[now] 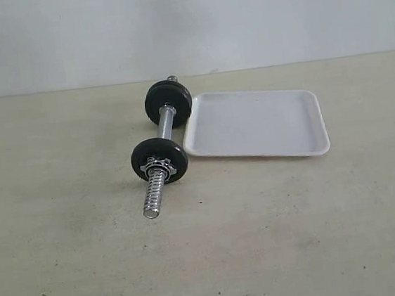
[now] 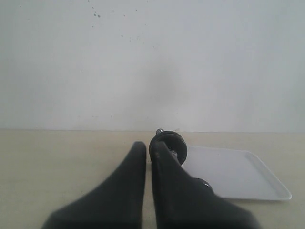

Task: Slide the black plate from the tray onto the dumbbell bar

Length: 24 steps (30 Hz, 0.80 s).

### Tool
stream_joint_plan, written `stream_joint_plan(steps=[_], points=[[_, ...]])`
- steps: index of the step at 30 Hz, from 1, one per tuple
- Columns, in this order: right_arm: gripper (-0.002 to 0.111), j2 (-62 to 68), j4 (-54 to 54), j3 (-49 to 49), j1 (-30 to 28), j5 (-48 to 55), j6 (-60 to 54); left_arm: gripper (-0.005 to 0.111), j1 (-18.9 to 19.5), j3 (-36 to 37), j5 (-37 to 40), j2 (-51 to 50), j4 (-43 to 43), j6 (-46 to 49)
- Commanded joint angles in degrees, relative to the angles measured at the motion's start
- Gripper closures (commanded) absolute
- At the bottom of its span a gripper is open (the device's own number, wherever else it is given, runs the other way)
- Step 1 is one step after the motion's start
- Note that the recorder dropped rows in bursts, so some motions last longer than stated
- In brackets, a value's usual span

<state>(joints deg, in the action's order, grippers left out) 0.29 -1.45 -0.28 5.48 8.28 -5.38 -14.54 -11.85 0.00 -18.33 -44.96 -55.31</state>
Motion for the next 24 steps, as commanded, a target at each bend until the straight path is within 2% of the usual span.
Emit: stream_joint_plan(steps=[1,7,14,24], points=[[0.108,-0.29,0.98,0.28,-0.33,12.79,-0.64,0.102,0.21,0.19,0.0,0.15,0.61,-0.45],[0.108,-0.29,0.68,0.28,-0.51,12.79,-0.37,0.102,0.21,0.19,0.0,0.15,0.61,-0.45],[0.108,-0.29,0.68,0.28,-7.0,12.66,2.38,0.102,0.21,0.19,0.0,0.15,0.61,-0.45],[0.108,-0.29,0.68,0.28,-5.55,12.58,2.27,0.102,0.21,0.19,0.0,0.15,0.61,-0.45]])
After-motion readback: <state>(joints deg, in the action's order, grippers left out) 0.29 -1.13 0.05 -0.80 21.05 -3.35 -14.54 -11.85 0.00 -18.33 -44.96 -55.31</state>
